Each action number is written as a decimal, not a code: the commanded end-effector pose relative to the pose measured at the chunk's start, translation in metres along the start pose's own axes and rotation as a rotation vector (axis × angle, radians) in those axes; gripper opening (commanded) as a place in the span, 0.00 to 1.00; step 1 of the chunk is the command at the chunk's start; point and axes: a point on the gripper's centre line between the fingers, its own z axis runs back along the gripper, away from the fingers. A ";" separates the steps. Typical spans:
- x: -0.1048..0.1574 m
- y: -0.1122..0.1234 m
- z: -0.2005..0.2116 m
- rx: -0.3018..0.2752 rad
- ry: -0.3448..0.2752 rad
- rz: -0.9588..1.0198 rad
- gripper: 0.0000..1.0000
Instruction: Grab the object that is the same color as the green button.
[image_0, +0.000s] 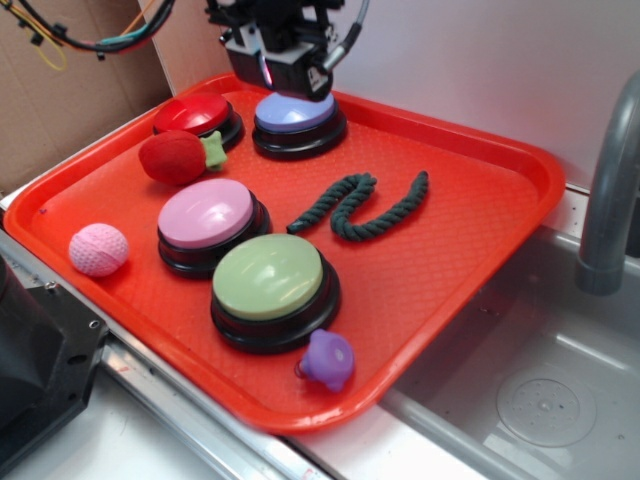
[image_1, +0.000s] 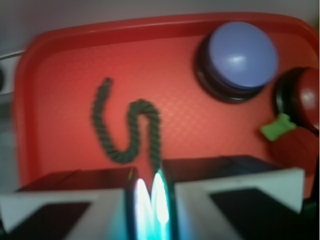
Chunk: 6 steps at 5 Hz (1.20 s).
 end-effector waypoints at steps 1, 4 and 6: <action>0.020 -0.027 -0.077 0.033 -0.021 -0.314 1.00; 0.025 -0.023 -0.116 -0.019 0.039 -0.333 1.00; 0.026 0.000 -0.120 0.039 0.085 -0.186 0.00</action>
